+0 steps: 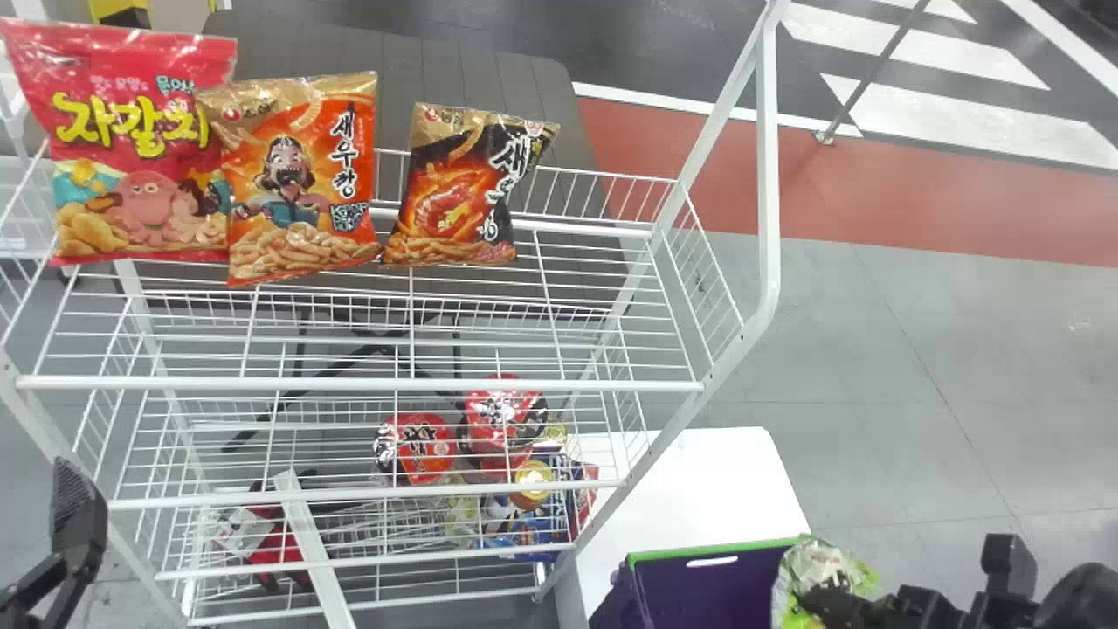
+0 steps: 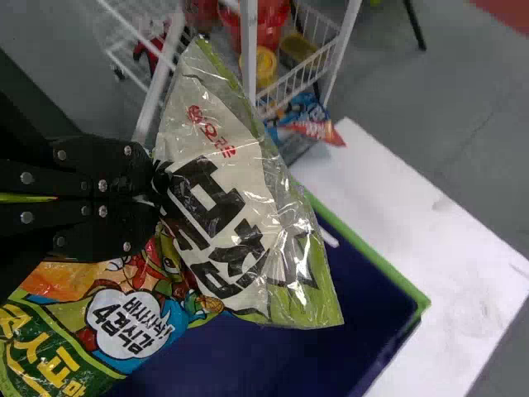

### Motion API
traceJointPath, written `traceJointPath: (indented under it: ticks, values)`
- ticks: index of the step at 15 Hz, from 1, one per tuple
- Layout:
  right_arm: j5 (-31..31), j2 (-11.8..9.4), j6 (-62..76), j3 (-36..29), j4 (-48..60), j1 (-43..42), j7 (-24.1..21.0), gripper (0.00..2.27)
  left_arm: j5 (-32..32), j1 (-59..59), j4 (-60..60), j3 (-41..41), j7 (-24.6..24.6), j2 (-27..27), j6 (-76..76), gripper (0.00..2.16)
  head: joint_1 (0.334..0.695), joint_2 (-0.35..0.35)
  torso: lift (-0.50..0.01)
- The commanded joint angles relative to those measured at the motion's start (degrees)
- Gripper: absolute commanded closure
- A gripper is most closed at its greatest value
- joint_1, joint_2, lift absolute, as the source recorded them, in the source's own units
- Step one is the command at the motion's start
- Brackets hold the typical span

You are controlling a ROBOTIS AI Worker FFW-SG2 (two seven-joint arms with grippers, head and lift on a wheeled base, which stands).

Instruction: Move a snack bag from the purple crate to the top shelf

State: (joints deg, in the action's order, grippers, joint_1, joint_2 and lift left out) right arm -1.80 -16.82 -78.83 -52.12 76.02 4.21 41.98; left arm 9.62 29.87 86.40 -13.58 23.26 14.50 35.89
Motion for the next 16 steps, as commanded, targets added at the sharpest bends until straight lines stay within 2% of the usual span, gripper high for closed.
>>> traceJointPath:
  ticks: [1,4,7,8,9,11,13,14,16]
  values:
    - [-0.48,4.87,-9.2,-3.25,12.67,0.8,3.19,2.25,-0.13,-0.07,0.09,0.04,0.03,-0.17,-0.52,0.12,0.695,-0.35,0.0]
    - [-4.44,9.35,-11.25,-3.69,26.46,2.3,4.6,2.25,-0.31,-0.07,0.0,0.13,0.03,-0.44,-0.7,0.12,0.695,-0.35,0.0]
    - [-9.89,12.69,-11.25,-2.63,37.28,2.74,4.6,2.25,-0.31,-0.25,0.0,0.13,0.03,-0.7,-0.87,0.12,0.695,-0.35,0.0]
    - [-12.08,13.13,-11.25,-1.93,39.74,2.74,4.51,2.25,-0.31,-0.25,-0.09,0.22,0.03,-0.79,-0.87,0.12,0.695,-0.342,0.0]
    - [-14.55,13.22,-11.25,-0.53,42.64,2.74,4.33,2.25,-0.31,-0.25,-0.09,0.22,0.03,-0.79,-0.87,0.12,0.695,-0.325,0.0]
    - [-18.33,14.98,-11.25,2.11,47.65,2.82,3.37,2.25,-0.31,-0.25,-0.27,0.3,0.12,-0.96,-0.87,0.12,0.695,-0.259,0.0]
    - [-18.5,16.82,-11.25,6.15,53.36,2.82,1.96,2.25,-0.31,-0.16,-0.27,0.39,0.3,-0.96,-0.87,0.12,0.695,-0.213,0.0]
    - [-19.2,16.87,-11.25,7.74,55.64,2.74,1.79,2.25,-0.31,-0.16,-0.27,0.39,0.38,-0.96,-0.87,0.12,0.695,-0.161,0.0]
    - [-24.65,16.87,-11.25,9.32,59.95,2.82,-2.17,2.25,-0.31,-0.16,-0.27,0.39,0.38,-0.96,-0.87,0.12,0.695,-0.113,0.0]
